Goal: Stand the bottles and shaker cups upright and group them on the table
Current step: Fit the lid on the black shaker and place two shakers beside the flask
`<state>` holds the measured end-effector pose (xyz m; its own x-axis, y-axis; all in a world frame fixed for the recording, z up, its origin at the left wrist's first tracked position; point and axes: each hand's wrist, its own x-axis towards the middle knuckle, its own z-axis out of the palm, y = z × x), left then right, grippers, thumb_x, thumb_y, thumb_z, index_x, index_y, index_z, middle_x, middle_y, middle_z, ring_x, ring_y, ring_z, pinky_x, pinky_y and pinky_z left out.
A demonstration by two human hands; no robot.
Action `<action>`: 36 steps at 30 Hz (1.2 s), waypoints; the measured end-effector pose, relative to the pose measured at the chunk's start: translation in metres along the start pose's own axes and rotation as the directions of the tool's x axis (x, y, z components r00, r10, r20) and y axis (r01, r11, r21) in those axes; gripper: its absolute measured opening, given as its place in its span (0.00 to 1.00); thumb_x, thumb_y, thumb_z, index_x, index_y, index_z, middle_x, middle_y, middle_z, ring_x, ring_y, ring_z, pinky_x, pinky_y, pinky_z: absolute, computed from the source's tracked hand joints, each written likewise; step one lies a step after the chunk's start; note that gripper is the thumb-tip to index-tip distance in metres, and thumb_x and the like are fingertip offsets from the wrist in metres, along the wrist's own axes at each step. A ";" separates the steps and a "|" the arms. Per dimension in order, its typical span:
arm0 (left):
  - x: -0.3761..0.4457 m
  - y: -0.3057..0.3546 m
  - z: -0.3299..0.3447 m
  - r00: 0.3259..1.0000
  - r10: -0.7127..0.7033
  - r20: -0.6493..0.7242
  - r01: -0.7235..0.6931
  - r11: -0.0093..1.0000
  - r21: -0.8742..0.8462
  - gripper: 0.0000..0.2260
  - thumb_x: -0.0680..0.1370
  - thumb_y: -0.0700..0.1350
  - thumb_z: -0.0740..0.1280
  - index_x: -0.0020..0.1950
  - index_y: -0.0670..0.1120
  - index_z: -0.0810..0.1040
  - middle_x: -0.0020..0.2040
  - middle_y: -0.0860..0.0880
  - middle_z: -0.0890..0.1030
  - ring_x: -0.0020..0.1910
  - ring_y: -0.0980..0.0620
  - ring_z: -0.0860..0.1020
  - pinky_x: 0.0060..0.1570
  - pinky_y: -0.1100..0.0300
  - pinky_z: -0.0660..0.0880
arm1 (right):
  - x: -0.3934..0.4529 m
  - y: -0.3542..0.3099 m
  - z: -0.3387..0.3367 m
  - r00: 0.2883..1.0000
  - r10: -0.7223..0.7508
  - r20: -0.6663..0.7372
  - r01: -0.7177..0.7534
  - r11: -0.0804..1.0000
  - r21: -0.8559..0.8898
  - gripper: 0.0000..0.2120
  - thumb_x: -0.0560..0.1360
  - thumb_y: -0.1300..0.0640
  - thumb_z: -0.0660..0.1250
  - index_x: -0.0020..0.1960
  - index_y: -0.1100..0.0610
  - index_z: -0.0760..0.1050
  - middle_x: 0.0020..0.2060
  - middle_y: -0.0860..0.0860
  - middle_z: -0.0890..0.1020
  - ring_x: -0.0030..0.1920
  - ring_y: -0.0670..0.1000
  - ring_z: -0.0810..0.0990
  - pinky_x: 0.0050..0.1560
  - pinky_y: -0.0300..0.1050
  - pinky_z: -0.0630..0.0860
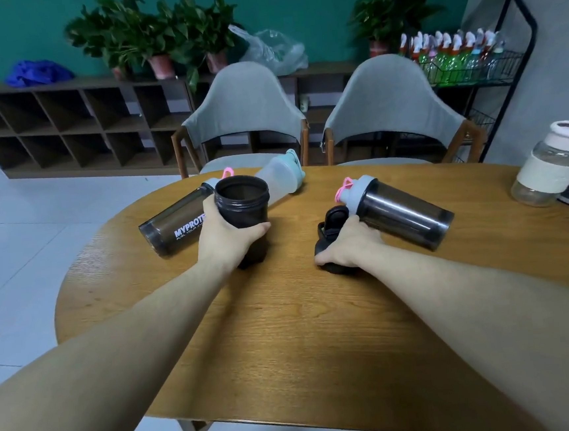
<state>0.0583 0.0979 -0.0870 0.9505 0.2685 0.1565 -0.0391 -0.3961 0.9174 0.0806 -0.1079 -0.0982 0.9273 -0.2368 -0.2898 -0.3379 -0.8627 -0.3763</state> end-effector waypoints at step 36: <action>-0.104 0.064 0.048 0.843 0.246 0.478 -0.457 0.796 0.397 0.48 0.60 0.55 0.77 0.77 0.56 0.59 0.64 0.49 0.73 0.62 0.47 0.74 0.63 0.46 0.73 | -0.089 0.097 -0.077 0.837 -0.545 0.045 0.329 0.567 0.755 0.32 0.73 0.56 0.78 0.70 0.51 0.64 0.65 0.51 0.79 0.66 0.51 0.78 0.72 0.52 0.71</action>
<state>-0.0281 0.0030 -0.0622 0.9392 -0.2907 0.1830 -0.3434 -0.7868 0.5128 -0.0224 -0.2048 -0.0411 0.9533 0.2920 -0.0771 -0.0083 -0.2300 -0.9732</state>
